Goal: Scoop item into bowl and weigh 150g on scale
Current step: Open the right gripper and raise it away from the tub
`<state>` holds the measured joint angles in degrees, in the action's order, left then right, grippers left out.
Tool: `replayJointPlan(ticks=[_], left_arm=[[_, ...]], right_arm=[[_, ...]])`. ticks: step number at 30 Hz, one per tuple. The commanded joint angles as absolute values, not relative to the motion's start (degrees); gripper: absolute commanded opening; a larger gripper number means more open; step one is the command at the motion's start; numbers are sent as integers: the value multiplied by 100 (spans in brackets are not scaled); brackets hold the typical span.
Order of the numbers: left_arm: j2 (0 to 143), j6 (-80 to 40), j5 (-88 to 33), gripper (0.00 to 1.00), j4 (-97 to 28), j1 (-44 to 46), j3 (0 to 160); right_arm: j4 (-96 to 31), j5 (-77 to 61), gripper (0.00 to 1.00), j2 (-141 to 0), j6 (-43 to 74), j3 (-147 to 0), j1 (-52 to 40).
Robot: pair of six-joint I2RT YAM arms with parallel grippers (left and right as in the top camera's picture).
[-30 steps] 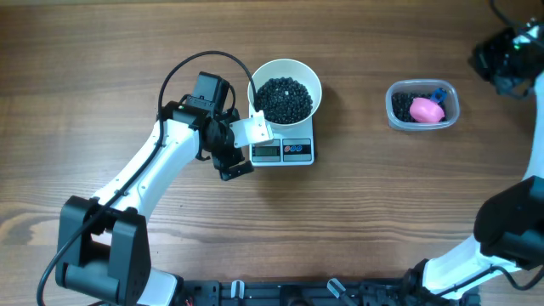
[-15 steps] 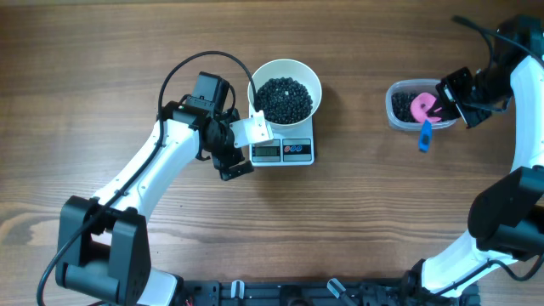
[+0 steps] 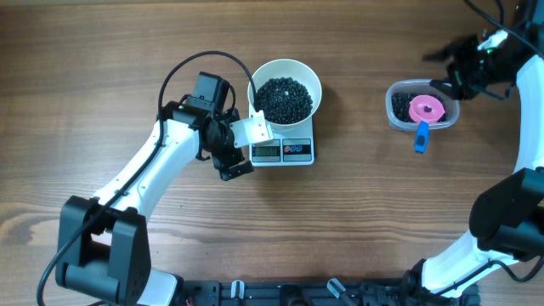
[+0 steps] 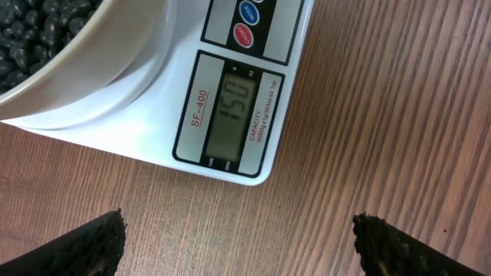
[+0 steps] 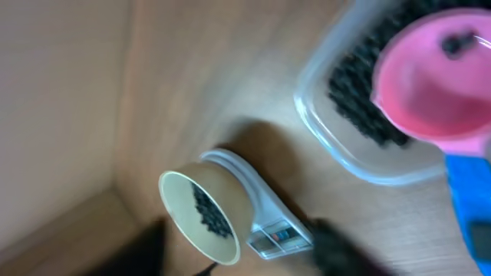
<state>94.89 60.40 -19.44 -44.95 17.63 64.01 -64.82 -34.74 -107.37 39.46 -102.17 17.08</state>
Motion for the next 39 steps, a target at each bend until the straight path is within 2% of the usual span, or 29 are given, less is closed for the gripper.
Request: replayJointPlan(ticks=[1,6,39], left_arm=[[9542,6130,-2036,100,-4497,1789,6379],[9542,6130,-2036,100,-4497,1789,6379],[9542,6130,-2036,100,-4499,1789,6379]], right_arm=[[-6386,-3122,100,-10816,3885,-10348,1710],[-6351,-2169,100,-10816,3916,-10348,1710],[-6001,-2051,100,-10770,3918,-10344,1721]])
